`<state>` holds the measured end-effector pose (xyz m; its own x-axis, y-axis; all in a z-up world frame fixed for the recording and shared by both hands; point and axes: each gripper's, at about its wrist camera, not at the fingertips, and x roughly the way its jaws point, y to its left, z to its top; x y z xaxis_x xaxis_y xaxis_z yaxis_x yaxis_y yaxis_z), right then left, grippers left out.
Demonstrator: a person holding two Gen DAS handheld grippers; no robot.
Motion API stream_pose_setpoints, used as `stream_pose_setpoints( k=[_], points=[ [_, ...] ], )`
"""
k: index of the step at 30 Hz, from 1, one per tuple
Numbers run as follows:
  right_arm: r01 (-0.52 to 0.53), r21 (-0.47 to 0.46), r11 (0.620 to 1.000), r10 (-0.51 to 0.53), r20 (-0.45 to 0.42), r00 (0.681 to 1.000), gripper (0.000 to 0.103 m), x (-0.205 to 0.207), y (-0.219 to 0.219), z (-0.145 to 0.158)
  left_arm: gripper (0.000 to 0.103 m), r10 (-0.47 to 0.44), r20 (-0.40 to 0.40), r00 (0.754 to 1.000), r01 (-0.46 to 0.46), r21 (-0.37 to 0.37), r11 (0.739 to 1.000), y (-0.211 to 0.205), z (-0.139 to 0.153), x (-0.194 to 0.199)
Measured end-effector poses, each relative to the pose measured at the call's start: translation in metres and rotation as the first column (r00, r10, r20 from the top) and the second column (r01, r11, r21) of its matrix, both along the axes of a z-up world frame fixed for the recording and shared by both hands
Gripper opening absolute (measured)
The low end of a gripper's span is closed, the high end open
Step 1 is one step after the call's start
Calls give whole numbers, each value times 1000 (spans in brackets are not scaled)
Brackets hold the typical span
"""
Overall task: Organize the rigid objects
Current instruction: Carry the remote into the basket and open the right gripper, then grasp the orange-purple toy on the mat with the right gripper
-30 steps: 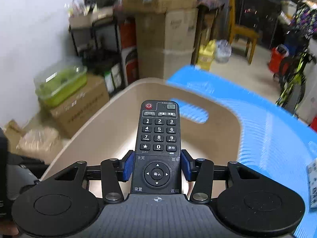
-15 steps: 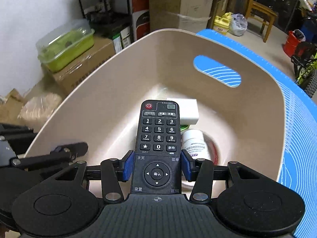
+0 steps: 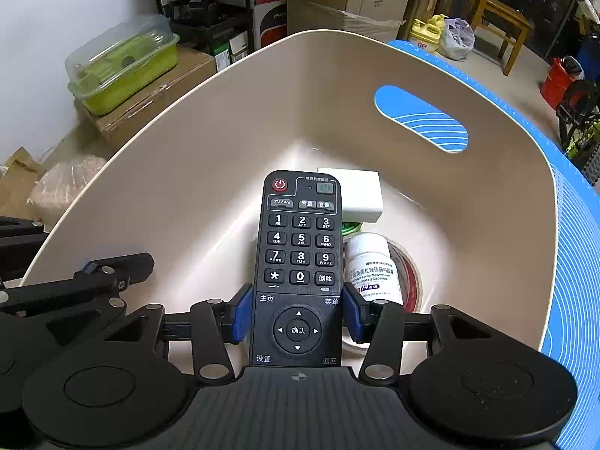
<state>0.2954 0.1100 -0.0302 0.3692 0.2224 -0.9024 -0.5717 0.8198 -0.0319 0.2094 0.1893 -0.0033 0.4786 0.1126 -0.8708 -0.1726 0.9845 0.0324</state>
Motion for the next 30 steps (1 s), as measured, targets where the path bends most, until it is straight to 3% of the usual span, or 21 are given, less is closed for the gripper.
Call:
stream_pose_setpoints(
  k=[9, 13, 22, 27, 30],
  points=[
    [17, 14, 1000, -17, -7, 1000, 64, -1, -7, -3, 10, 1, 0, 1000, -1, -2, 1000, -1, 0, 0],
    [14, 21, 1000, -14, 9, 1000, 73, -4, -12, 5, 10, 2, 0, 1000, -2, -4, 1000, -2, 0, 0],
    [61, 150, 987, -77, 104, 992, 76, -22, -64, 63, 10, 2, -1, 1000, -2, -7, 1000, -2, 0, 0],
    [135, 203, 970, -173, 187, 967, 76, -33, -110, 93, 10, 1, -1, 1000, -1, -4, 1000, -2, -1, -1],
    [191, 216, 957, -238, 213, 948, 76, -41, -139, 96, 10, 2, -1, 1000, -2, -4, 1000, -2, -1, -1]
  ],
)
